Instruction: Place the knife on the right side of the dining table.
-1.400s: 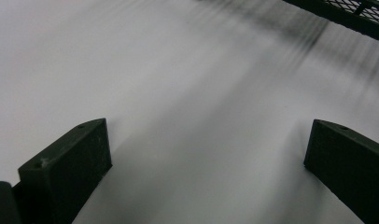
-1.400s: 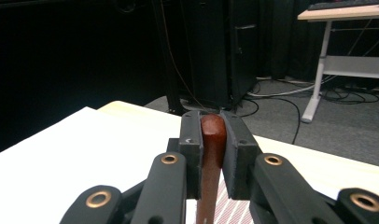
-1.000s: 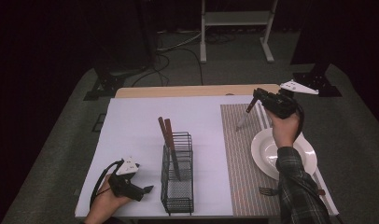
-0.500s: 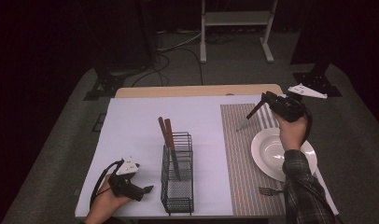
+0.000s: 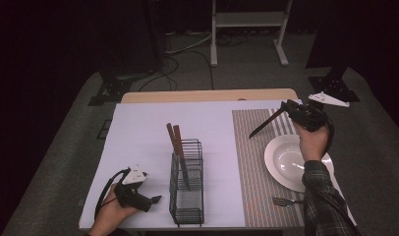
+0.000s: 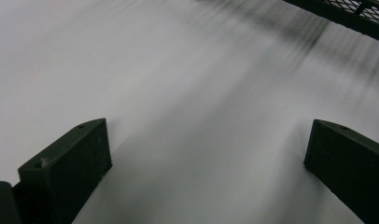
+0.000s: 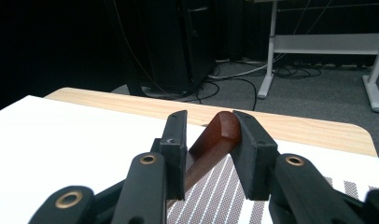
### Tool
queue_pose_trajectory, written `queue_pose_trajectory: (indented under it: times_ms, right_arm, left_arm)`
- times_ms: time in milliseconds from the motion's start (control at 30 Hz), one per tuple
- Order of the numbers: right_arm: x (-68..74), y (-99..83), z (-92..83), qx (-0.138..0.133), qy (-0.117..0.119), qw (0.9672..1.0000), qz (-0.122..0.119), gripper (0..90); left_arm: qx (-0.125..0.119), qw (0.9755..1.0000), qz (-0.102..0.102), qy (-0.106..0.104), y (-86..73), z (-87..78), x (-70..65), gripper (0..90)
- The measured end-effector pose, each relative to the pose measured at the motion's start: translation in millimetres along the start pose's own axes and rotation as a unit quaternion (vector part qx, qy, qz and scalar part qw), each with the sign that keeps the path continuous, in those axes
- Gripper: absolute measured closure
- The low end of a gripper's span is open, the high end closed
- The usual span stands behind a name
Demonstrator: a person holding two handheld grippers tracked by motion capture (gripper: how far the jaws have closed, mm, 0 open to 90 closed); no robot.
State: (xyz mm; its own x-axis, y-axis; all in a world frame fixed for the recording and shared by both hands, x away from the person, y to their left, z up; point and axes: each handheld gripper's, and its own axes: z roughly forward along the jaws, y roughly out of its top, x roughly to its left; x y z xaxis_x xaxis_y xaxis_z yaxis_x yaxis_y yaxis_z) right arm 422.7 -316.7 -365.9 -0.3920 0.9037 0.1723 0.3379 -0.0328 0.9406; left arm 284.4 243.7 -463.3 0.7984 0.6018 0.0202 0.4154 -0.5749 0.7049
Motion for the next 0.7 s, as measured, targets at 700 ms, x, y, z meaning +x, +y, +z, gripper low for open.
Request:
queue_pose_trajectory:
  times_ms: [700]
  right_arm:
    - [-20.2, -20.4, -6.0, 0.025, -0.027, 0.9993, 0.009, 54.1]
  left_arm:
    - [0.000, 1.0000, 0.000, 0.000, 0.0, 0.0, 0.0, 0.0]
